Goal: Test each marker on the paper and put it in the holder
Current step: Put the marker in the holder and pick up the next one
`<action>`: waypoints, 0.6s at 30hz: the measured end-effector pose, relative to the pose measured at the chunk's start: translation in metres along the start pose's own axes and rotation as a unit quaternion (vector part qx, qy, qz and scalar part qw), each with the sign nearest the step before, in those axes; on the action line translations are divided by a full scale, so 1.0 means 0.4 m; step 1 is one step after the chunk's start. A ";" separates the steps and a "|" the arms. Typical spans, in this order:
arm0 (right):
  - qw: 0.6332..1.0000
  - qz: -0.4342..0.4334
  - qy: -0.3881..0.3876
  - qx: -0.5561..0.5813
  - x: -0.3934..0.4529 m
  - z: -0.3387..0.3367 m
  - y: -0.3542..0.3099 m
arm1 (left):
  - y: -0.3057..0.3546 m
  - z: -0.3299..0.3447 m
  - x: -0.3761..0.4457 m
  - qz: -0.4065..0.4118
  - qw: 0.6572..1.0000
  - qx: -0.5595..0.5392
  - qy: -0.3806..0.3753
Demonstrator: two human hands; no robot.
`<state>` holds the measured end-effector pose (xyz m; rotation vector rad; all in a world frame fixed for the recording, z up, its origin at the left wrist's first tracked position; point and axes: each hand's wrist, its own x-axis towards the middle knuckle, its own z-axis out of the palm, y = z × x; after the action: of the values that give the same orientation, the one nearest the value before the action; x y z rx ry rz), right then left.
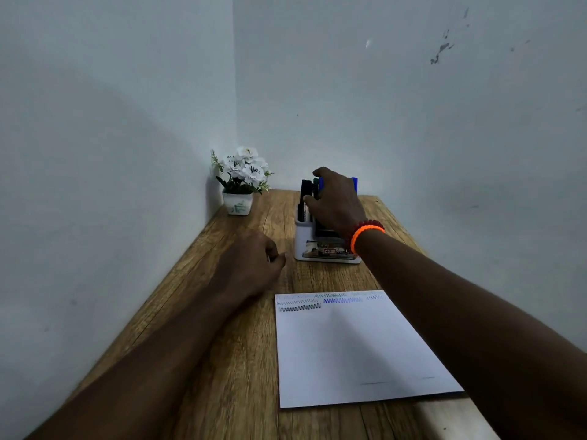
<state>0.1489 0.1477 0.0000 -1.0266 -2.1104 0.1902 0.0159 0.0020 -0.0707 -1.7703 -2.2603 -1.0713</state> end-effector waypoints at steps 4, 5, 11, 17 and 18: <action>0.998 0.009 0.017 0.063 -0.048 -0.042 -0.018 | -0.005 0.000 0.005 -0.014 1.000 0.001 -0.011; 0.998 0.007 -0.009 0.068 -0.070 -0.055 -0.025 | -0.006 -0.003 0.007 -0.019 1.000 0.003 -0.013; 0.980 -0.036 -0.191 0.040 -0.270 -0.110 -0.037 | -0.023 -0.060 0.018 -0.038 0.997 0.017 0.060; 0.981 -0.019 -0.193 0.010 -0.367 -0.108 -0.006 | -0.103 -0.119 0.028 -0.139 0.985 0.061 0.075; 0.982 -0.018 -0.190 0.012 -0.368 -0.107 -0.007 | -0.111 -0.117 0.023 -0.148 0.985 0.062 0.060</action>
<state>0.2332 0.0313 -0.0536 -0.9963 -2.4592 0.4201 -0.0424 -0.0205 -0.0520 -1.3165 -2.5049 -1.0208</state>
